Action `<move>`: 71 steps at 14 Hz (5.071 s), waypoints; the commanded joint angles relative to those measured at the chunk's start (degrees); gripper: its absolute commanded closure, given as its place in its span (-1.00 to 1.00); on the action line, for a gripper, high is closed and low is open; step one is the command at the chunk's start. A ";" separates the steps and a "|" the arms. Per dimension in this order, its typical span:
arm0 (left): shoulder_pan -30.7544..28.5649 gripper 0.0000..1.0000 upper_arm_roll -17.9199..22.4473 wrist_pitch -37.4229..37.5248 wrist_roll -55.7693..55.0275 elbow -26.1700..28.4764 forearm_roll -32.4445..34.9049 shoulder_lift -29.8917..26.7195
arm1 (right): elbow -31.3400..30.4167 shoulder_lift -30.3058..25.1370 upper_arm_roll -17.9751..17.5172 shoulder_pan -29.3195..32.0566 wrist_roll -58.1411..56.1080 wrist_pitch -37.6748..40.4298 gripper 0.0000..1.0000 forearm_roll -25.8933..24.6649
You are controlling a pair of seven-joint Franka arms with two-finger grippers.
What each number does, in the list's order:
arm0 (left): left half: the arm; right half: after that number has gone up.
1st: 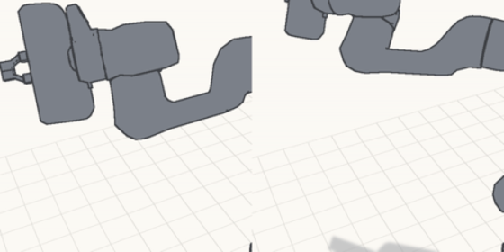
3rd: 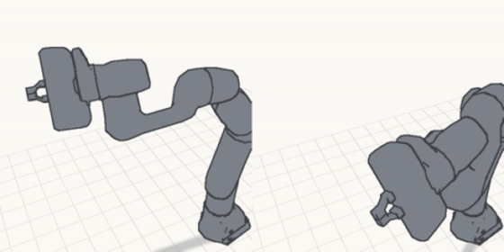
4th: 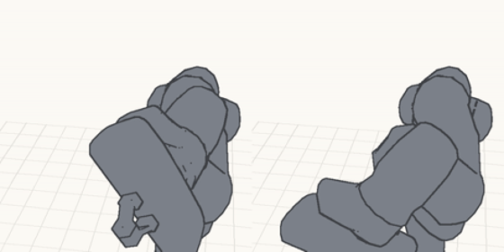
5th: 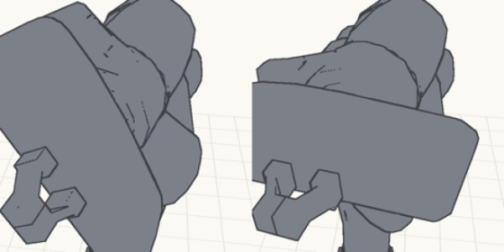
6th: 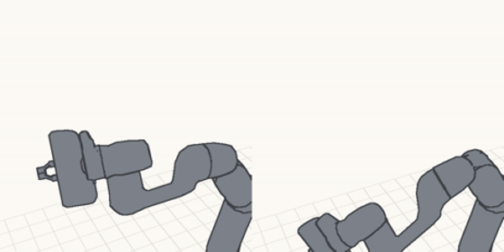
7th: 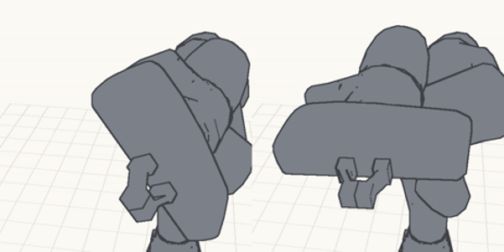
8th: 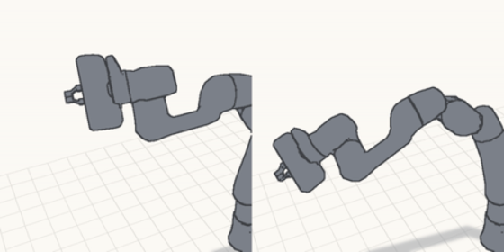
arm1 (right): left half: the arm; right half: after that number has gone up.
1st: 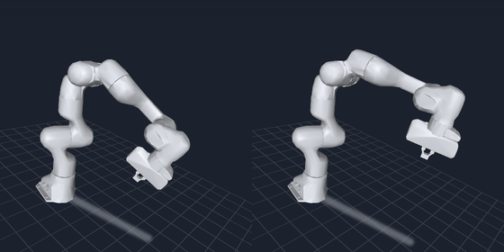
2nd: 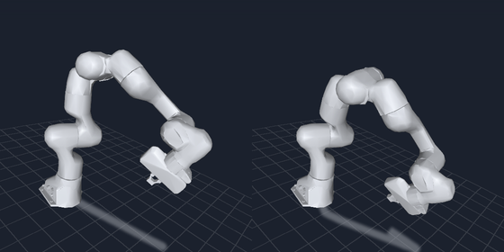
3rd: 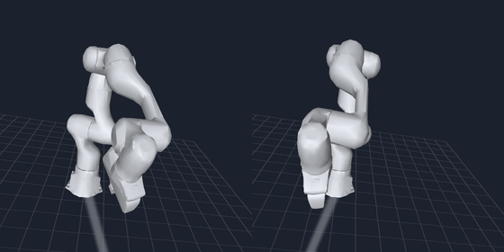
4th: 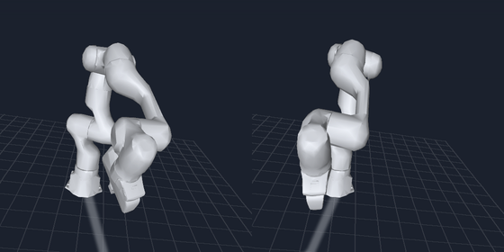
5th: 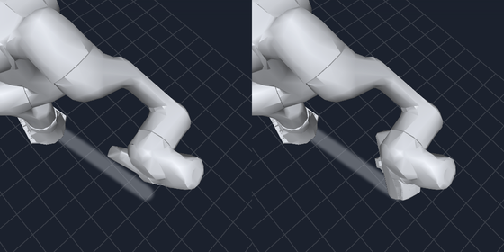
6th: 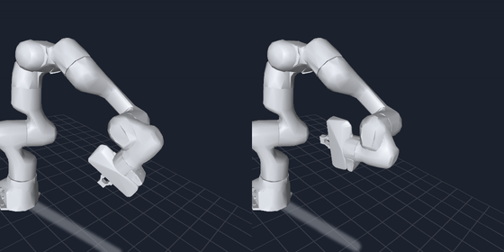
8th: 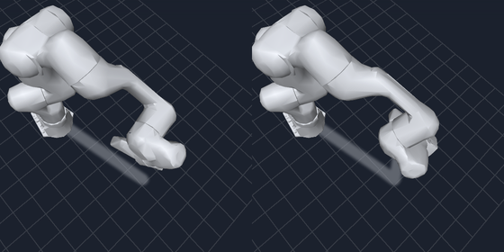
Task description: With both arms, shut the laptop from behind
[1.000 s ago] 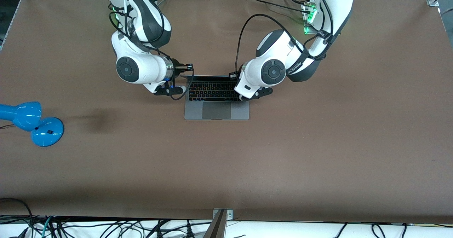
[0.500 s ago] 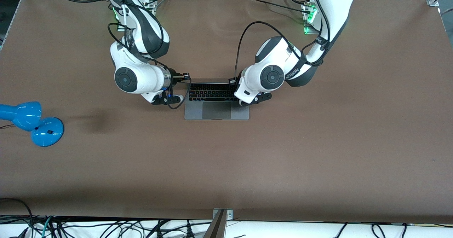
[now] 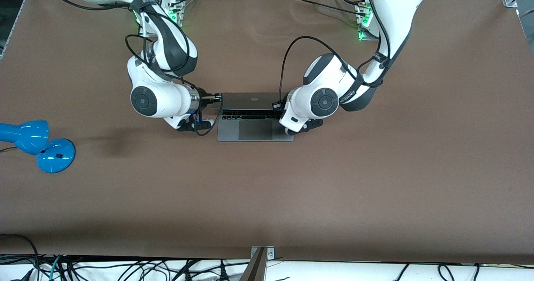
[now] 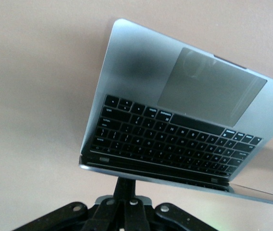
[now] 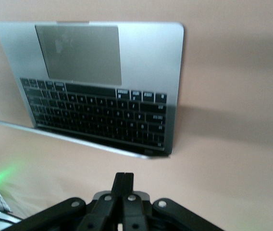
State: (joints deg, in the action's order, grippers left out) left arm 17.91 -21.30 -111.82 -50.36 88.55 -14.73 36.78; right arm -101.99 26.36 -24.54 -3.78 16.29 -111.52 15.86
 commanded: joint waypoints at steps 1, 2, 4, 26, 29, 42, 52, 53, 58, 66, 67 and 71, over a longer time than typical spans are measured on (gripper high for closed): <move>0.11 1.00 0.21 0.03 0.44 -2.85 3.29 2.42 | 2.06 2.46 0.02 -0.09 -1.08 -0.89 0.96 -0.83; 0.19 1.00 0.21 -0.41 0.44 -3.20 3.47 2.86 | 2.85 3.51 0.10 -0.09 -1.08 -1.41 0.96 -0.83; 0.11 1.00 0.29 -1.55 0.53 -3.21 3.65 3.47 | 3.73 5.01 0.11 -0.18 -1.70 -2.29 0.96 -1.70; 0.46 1.00 0.73 -8.06 0.44 -3.38 8.22 9.10 | 9.88 16.61 1.33 -0.96 -4.25 -12.40 0.96 -5.14; 0.72 1.00 1.26 -9.29 0.53 -3.38 8.22 9.71 | 10.93 17.75 1.77 -1.23 -4.95 -12.49 0.96 -5.14; 0.81 1.00 1.35 -11.92 0.44 -3.29 10.24 11.56 | 13.93 22.42 3.35 -3.51 -5.83 -15.57 0.96 -5.14; 0.46 -1.00 1.35 -12.02 0.35 -3.38 12.35 11.39 | 14.54 21.28 3.71 -3.60 -5.74 -14.78 0.75 -4.26; 0.11 -1.00 1.26 -12.02 0.35 -3.38 12.35 11.04 | 14.54 20.32 3.71 -3.69 -5.48 -14.95 0.02 -4.26; -0.85 -1.00 1.26 -11.41 -0.09 -3.47 12.35 8.49 | 10.07 10.39 4.24 -3.25 -6.01 -11.98 -1.00 -5.05; -2.44 -1.00 1.52 -0.43 0.09 -2.77 14.80 -2.92 | 10.06 -4.81 7.04 0.26 -5.57 8.94 -1.00 -5.40; -2.44 -1.00 1.52 1.93 0.09 -2.77 15.77 -4.59 | 10.06 -6.83 8.01 0.79 -5.57 10.00 -1.00 -5.49; -4.29 -1.00 1.61 9.94 1.75 -3.03 15.96 -9.61 | 10.50 -13.69 12.66 0.88 -5.48 15.18 -1.00 -12.84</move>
State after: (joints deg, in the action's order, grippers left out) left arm 14.48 -19.82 -104.41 -50.10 84.27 -0.10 30.50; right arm -89.43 17.15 -13.35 -3.08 10.81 -98.55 6.79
